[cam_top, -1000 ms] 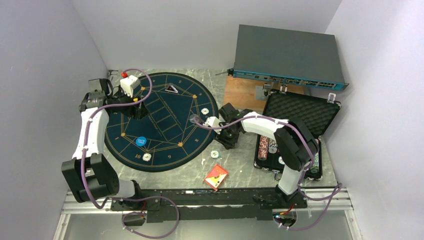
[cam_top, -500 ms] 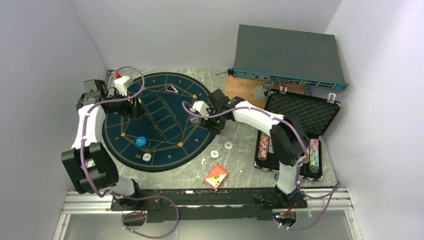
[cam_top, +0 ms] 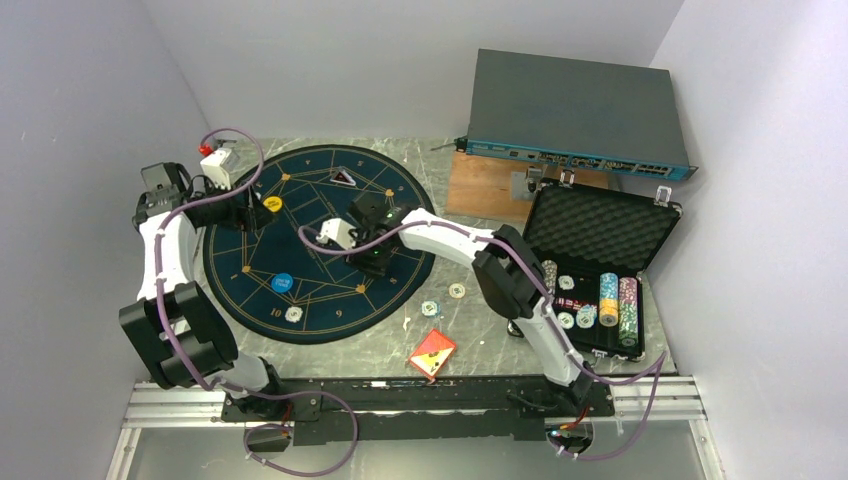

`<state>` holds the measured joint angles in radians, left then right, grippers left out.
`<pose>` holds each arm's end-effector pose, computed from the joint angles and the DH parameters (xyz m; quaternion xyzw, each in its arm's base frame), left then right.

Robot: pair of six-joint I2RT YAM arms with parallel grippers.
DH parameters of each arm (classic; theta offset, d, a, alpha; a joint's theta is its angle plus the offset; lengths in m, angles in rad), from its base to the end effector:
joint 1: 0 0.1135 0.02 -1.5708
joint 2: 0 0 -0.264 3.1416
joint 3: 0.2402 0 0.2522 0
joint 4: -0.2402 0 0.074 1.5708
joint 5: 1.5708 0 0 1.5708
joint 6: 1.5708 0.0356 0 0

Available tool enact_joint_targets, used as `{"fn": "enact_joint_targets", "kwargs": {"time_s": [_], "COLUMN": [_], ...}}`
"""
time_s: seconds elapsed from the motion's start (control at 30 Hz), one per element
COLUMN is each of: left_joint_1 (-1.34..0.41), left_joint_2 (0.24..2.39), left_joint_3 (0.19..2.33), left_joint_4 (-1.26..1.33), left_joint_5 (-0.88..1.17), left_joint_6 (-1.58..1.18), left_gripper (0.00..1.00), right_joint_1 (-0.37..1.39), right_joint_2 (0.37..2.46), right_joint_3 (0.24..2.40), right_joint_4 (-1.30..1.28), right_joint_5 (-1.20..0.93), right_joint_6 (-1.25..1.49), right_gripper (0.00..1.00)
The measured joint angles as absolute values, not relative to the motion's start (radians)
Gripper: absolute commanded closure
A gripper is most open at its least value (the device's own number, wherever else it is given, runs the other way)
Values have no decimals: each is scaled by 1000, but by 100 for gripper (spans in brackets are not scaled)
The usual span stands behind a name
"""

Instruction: Distribute texas hold em gaming equipment

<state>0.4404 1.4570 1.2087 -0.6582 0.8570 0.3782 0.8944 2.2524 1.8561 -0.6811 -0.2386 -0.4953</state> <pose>0.2848 0.1045 0.2971 0.1087 0.8637 -0.2423 0.4284 0.2982 0.3850 0.1837 -0.6388 0.7210 0.1612 0.2148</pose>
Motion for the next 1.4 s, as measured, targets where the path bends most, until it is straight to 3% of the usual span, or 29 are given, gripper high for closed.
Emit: {"fn": "enact_joint_targets", "kwargs": {"time_s": [0.1,0.17,0.23,0.33,0.57,0.73,0.87,1.23,1.4], "left_joint_1": [446,447,447,447,440,399,363,354,354], "left_joint_2": [1457,1457,1457,1454,1415,1368,1353,1332,1330], "left_joint_3": [1209,1209,1209,1207,1168,1110,1089,1086,1086], "left_joint_4": [-657,-657,-659,-658,-654,-644,-636,-632,-632], "left_joint_5": [861,863,867,867,868,864,861,838,837], "left_joint_6": [377,377,378,379,379,379,377,378,377], "left_gripper": [14,13,12,12,12,13,13,13,13], "right_joint_1": [913,921,926,919,821,706,657,665,665], "right_joint_2": [2278,2281,2280,2252,1908,1741,1744,1833,1838], "right_joint_3": [1883,1886,1886,1858,1535,1289,1167,1174,1174], "right_joint_4": [-699,-710,-718,-714,-719,-702,-702,-663,-653], "right_joint_5": [-235,-234,-235,-235,-243,-228,-201,-181,-162], "right_joint_6": [-505,-504,-509,-508,-513,-516,-512,-505,-506], "right_gripper": [31,12,4,4,25,31,33,41,50]}}
